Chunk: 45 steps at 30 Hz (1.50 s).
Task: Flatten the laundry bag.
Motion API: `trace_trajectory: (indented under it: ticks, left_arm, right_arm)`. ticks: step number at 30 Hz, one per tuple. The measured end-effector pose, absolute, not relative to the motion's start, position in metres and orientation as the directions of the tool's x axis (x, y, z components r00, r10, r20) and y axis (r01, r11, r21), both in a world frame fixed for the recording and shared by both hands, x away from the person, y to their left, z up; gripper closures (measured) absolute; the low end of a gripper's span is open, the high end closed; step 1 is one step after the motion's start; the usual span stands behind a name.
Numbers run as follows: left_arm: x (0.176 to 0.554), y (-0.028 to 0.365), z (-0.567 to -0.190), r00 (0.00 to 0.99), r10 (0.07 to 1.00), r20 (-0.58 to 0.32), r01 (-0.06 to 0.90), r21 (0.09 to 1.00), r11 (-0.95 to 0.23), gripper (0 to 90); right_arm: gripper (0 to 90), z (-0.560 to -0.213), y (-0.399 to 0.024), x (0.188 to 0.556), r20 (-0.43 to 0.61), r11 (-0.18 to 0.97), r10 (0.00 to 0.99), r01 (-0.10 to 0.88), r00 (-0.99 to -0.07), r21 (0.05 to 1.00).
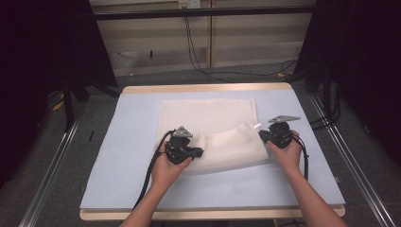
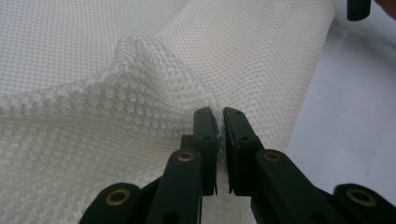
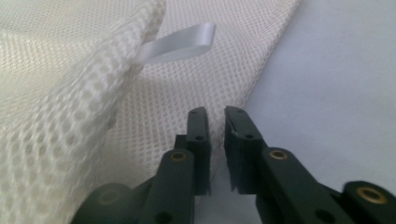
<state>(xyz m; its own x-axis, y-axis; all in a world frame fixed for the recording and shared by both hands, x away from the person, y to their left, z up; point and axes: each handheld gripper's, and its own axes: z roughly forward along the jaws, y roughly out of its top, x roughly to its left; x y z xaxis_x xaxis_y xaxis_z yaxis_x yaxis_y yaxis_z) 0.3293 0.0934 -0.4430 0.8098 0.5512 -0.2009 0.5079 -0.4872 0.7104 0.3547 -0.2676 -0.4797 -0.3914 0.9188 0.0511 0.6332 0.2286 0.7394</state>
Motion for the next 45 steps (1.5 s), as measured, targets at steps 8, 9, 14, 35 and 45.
trace_trajectory:
  ticks: [8, 9, 14, 35, 45]
  left_arm:
    - [0.319, 0.097, -0.451, 0.809, 0.547, -0.215, 0.515, 0.708, -0.483, 84.4]
    - [0.318, 0.097, -0.452, 0.811, 0.543, -0.217, 0.514, 0.707, -0.485, 84.3]
    - [0.316, 0.097, -0.455, 0.808, 0.544, -0.225, 0.521, 0.705, -0.482, 84.1]
    - [0.312, 0.099, -0.457, 0.771, 0.584, -0.253, 0.558, 0.710, -0.429, 79.0]
    - [0.318, 0.121, -0.446, 0.725, 0.630, -0.278, 0.593, 0.717, -0.366, 67.5]
  right_arm:
    - [68.8, -0.463, -0.266, 0.341, 0.035, 0.222, 0.919, 0.587, -0.393, 0.779]
    - [68.8, -0.462, -0.265, 0.340, 0.046, 0.218, 0.914, 0.583, -0.404, 0.783]
    - [69.8, -0.458, -0.261, 0.333, 0.137, 0.181, 0.879, 0.586, -0.456, 0.790]
    - [75.7, -0.466, -0.253, 0.278, 0.218, 0.246, 0.701, 0.518, -0.679, 0.820]
    - [81.4, -0.472, -0.252, 0.269, 0.230, 0.303, 0.645, 0.520, -0.729, 0.798]
